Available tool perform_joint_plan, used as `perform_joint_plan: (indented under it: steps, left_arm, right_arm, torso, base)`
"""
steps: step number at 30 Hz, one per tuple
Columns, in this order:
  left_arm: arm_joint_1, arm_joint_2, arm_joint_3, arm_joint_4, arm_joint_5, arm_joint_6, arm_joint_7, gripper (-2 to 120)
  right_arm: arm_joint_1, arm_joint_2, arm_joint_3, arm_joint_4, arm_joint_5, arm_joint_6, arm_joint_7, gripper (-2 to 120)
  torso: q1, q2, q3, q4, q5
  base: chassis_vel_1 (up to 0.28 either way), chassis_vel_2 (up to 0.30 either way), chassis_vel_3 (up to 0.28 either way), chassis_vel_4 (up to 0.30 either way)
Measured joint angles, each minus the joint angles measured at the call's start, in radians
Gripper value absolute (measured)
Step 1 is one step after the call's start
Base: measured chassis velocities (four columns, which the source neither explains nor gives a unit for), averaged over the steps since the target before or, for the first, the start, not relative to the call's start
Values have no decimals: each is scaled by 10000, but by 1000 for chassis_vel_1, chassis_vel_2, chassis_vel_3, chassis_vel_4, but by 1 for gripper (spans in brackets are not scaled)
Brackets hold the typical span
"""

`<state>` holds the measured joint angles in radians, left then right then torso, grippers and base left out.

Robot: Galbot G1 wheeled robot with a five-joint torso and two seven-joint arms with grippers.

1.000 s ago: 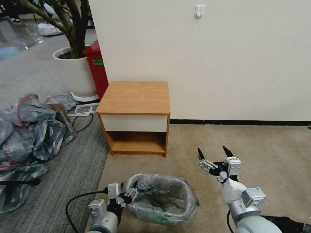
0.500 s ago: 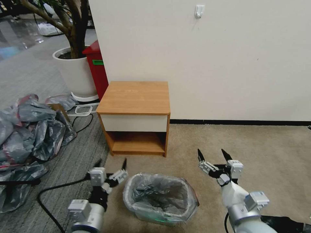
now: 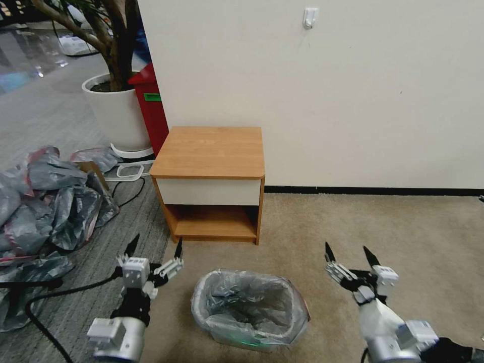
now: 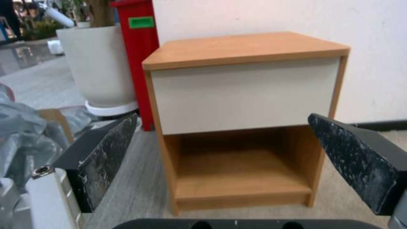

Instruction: Pick up the garbage bag from the table and place it over the trash can.

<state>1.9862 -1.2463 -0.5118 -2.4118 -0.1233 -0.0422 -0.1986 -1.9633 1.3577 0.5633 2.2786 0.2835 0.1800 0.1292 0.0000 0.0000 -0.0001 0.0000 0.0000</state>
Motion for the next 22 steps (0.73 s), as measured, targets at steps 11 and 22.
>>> perform_joint_plan:
  steps: [11, 22]
  left_arm:
    - [101, -27, -2, -84, 93, 6, 0, 100]
    - [81, -26, 7, -78, 77, 19, -13, 100]
  right_arm:
    - [-60, 11, 19, 39, -64, 69, -12, 100]
    - [-42, 6, 11, 40, -64, 43, -18, 100]
  torso:
    - [0, 0, 0, 1, 0]
    - [0, 0, 1, 1, 0]
  base:
    - [0, 0, 0, 0]
    - [0, 0, 0, 0]
